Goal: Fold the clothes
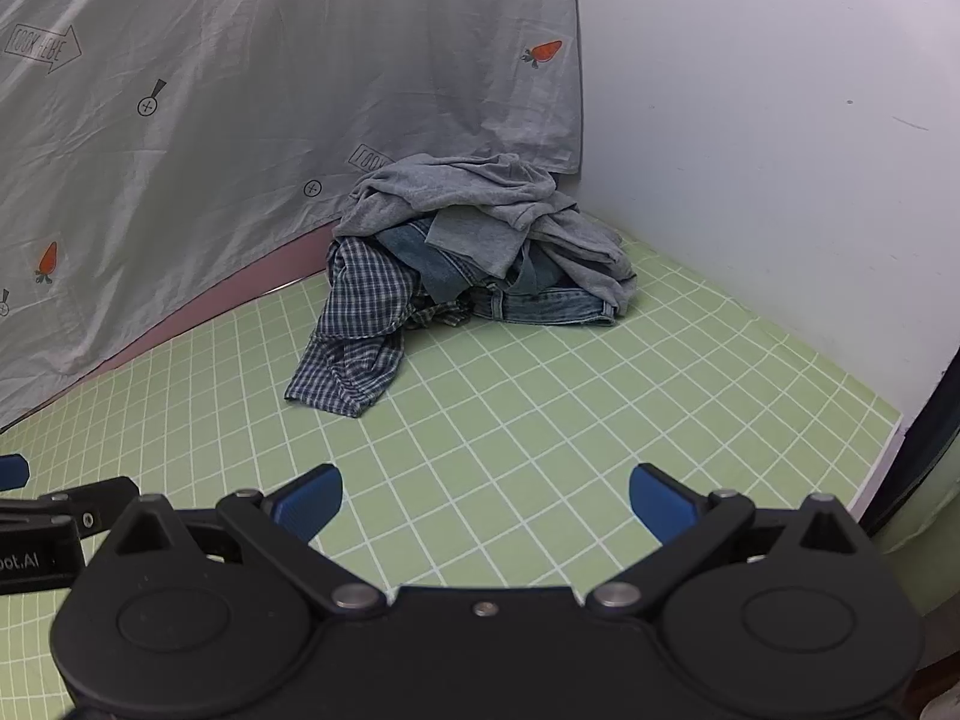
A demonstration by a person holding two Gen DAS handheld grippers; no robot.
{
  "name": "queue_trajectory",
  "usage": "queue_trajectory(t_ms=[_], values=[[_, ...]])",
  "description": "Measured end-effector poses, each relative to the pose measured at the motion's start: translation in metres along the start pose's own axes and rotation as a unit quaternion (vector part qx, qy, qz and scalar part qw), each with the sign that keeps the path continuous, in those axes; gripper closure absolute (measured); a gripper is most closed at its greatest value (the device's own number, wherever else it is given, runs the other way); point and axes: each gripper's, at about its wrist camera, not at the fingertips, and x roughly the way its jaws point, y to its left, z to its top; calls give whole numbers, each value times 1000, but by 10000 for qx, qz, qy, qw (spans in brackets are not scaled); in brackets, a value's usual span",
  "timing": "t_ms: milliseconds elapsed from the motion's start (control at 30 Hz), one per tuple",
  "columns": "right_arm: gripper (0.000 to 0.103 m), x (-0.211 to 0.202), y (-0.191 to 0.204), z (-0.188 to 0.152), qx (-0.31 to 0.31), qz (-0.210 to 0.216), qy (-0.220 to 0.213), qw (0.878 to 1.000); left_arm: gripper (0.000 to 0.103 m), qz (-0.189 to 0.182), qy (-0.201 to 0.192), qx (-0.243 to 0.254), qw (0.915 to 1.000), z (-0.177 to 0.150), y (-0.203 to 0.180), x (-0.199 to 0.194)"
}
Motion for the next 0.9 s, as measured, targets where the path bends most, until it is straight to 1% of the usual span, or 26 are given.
queue_trajectory(t_ms=[667, 900], values=[[0, -6, -4, 2, 70, 43, -41, 10000, 0, -7, -17, 33, 10000, 1, 0, -4], [0, -5, -5, 2, 114, 47, -24, 9999, 0, 43, -21, 35, 10000, 0, -1, -4]])
